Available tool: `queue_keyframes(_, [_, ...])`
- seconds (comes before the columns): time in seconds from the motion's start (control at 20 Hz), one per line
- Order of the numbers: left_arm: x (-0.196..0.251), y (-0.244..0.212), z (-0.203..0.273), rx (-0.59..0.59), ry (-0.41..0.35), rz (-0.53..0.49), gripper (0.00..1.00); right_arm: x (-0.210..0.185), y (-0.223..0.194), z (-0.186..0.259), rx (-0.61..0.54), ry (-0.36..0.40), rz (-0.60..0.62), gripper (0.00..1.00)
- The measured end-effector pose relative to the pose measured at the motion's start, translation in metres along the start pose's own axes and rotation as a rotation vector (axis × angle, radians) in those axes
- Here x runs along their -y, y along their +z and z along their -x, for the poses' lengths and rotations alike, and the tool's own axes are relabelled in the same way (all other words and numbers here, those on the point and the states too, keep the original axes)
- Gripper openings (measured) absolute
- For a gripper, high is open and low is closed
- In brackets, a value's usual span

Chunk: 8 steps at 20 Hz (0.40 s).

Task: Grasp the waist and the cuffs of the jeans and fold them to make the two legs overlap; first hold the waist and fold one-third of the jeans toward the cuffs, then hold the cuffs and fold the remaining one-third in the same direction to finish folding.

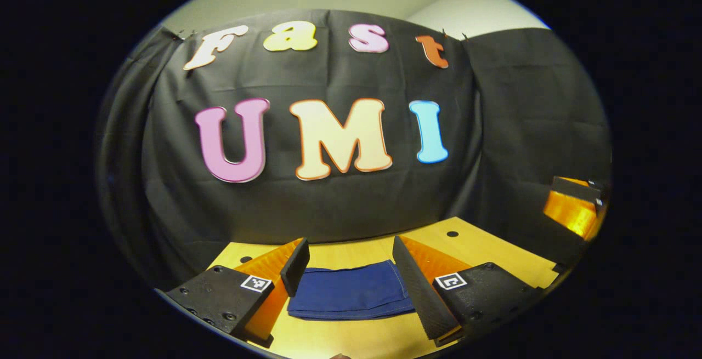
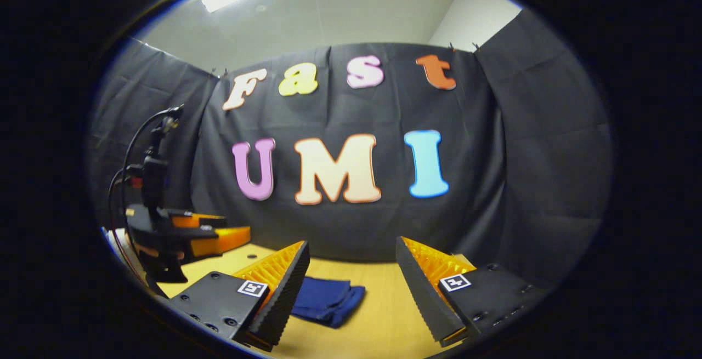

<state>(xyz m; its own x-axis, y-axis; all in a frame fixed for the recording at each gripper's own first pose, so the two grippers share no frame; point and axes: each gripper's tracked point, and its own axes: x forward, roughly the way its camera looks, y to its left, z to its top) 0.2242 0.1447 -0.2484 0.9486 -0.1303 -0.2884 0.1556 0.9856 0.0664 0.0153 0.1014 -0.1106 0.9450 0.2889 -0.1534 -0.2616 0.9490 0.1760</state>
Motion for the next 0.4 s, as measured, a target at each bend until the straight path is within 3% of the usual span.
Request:
queue_keyframes(0.2, [-0.030,0.020,0.054,0.044,-0.005,0.085,0.94,-0.036,0.043,0.025,0.097,-0.003,-0.024,0.94])
queue_keyframes(0.35, [-0.053,0.027,0.079,0.064,0.018,0.060,0.93,-0.050,0.050,0.043,0.117,-0.016,-0.002,1.00])
queue_keyframes(0.4, [-0.059,0.031,0.086,0.078,0.023,0.050,0.94,-0.054,0.050,0.050,0.114,-0.019,0.003,0.97])
